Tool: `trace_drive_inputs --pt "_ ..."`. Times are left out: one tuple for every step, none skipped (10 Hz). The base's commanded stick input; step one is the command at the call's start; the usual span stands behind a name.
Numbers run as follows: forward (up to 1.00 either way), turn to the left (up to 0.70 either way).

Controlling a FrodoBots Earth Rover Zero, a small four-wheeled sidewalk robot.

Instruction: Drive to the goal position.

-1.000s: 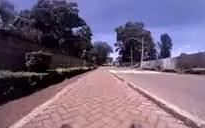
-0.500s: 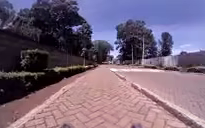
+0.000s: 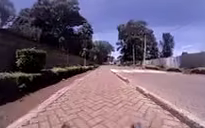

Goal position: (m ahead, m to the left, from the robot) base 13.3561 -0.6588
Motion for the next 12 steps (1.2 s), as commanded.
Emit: trace_drive_inputs --pt "0.70 -0.06" --pt "0.70 0.00" --pt "0.70 0.00" --pt "0.70 -0.18" --pt "0.70 -0.22" --pt "0.70 -0.27" --pt "0.70 -0.31" --pt "0.70 0.00" --pt "0.70 0.00" --pt "0.70 0.00" --pt "0.70 0.00" --pt "0.70 0.00"
